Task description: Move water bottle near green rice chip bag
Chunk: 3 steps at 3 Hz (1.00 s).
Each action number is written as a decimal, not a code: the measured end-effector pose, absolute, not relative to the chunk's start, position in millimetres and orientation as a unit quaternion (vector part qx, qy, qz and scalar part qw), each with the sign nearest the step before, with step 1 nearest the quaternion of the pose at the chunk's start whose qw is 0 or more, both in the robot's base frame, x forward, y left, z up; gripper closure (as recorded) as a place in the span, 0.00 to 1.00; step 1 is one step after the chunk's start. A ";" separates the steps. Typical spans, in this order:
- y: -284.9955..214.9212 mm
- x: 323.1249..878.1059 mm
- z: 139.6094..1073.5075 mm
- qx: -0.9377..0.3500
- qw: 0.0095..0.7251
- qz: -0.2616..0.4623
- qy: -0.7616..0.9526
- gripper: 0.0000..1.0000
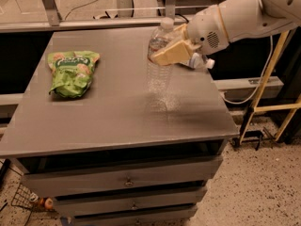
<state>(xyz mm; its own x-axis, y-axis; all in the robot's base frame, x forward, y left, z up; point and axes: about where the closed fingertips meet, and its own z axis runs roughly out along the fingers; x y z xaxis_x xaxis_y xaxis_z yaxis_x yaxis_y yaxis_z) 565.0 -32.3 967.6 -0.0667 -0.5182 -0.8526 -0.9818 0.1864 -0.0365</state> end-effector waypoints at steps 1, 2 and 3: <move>-20.4 570.7 968.3 -0.565 0.380 0.296 0.670 1.00; 33.0 585.8 982.5 -0.586 0.368 0.306 0.654 1.00; 74.4 591.7 994.2 -0.596 0.372 0.308 0.642 1.00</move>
Offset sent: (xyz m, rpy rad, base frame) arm 0.0406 0.1275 0.0330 -0.0214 0.0029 0.1442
